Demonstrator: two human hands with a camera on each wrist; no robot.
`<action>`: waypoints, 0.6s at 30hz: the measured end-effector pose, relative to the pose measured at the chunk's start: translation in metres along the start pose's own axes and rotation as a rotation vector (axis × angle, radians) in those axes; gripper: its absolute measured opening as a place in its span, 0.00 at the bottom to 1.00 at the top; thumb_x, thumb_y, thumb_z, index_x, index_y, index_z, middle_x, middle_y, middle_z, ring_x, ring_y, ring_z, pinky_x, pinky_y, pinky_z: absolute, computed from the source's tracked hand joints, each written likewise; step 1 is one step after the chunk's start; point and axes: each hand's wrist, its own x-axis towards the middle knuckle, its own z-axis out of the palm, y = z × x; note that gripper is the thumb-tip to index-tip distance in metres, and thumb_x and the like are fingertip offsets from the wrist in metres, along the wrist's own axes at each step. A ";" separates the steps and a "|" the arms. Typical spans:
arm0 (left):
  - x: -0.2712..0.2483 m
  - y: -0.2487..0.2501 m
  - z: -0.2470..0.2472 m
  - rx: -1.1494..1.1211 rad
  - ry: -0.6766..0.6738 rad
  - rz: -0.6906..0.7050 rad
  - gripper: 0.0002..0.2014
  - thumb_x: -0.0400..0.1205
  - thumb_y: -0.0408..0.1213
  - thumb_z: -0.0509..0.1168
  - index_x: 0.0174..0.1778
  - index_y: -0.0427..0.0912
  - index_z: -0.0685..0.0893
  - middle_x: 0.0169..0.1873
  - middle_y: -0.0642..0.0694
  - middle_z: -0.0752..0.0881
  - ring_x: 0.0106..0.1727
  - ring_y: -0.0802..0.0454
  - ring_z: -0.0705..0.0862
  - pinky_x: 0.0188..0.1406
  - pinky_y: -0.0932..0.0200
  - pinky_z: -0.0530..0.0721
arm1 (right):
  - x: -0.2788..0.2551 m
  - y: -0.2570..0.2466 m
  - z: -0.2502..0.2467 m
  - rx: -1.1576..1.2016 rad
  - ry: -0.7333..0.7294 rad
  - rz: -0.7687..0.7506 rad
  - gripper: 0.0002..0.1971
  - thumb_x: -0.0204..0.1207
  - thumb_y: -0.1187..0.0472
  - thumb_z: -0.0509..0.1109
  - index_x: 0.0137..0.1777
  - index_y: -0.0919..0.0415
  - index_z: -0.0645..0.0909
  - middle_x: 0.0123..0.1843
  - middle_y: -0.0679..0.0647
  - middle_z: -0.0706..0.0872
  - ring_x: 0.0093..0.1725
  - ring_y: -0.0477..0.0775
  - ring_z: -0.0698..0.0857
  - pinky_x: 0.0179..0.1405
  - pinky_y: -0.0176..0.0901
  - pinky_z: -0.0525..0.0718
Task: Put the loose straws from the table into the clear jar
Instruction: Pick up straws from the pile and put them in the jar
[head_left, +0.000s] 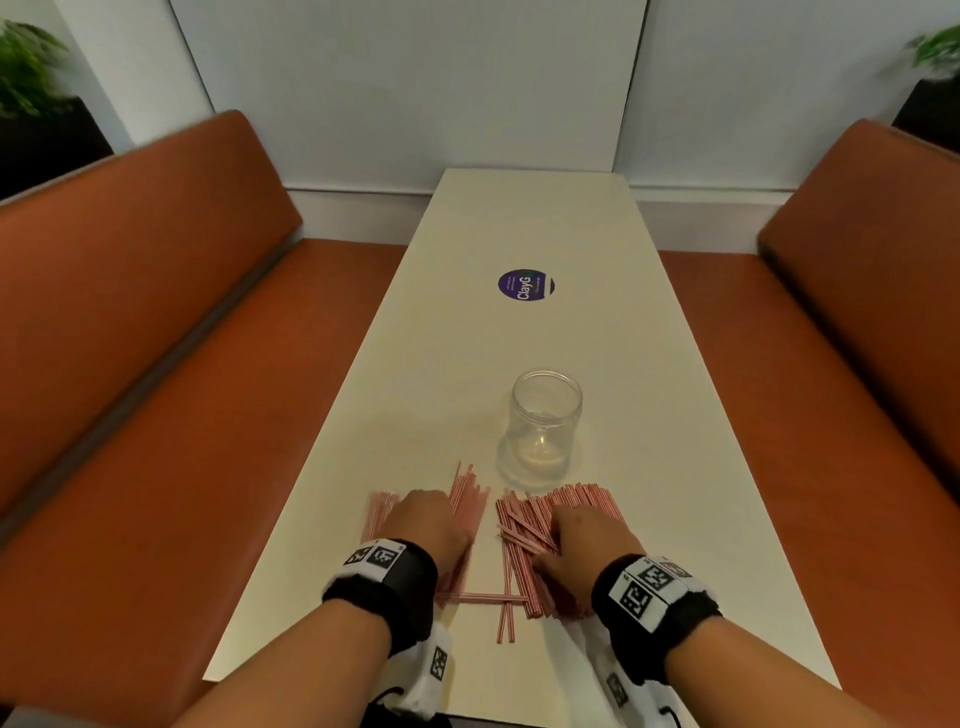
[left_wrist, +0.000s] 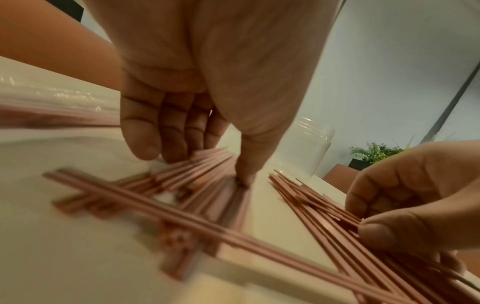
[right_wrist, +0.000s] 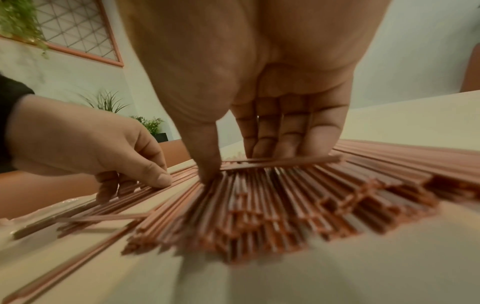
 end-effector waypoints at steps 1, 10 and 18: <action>0.002 0.000 0.001 -0.002 -0.001 0.000 0.13 0.81 0.43 0.62 0.51 0.39 0.85 0.50 0.41 0.88 0.45 0.44 0.85 0.39 0.59 0.78 | 0.002 0.000 0.000 0.005 -0.002 0.004 0.11 0.76 0.47 0.67 0.50 0.53 0.77 0.44 0.47 0.80 0.46 0.49 0.82 0.45 0.37 0.78; 0.011 0.003 0.000 0.010 -0.047 -0.036 0.10 0.81 0.31 0.58 0.49 0.37 0.86 0.50 0.41 0.88 0.49 0.43 0.87 0.39 0.59 0.80 | 0.013 -0.001 -0.004 0.028 -0.004 0.076 0.10 0.79 0.55 0.64 0.54 0.60 0.81 0.53 0.54 0.86 0.45 0.53 0.81 0.47 0.39 0.79; 0.023 0.000 0.001 -0.054 -0.082 -0.042 0.09 0.84 0.34 0.59 0.44 0.37 0.84 0.52 0.41 0.88 0.52 0.44 0.87 0.42 0.61 0.80 | 0.016 0.002 -0.009 0.087 -0.078 0.106 0.10 0.82 0.61 0.61 0.58 0.63 0.80 0.58 0.58 0.85 0.53 0.56 0.83 0.48 0.40 0.77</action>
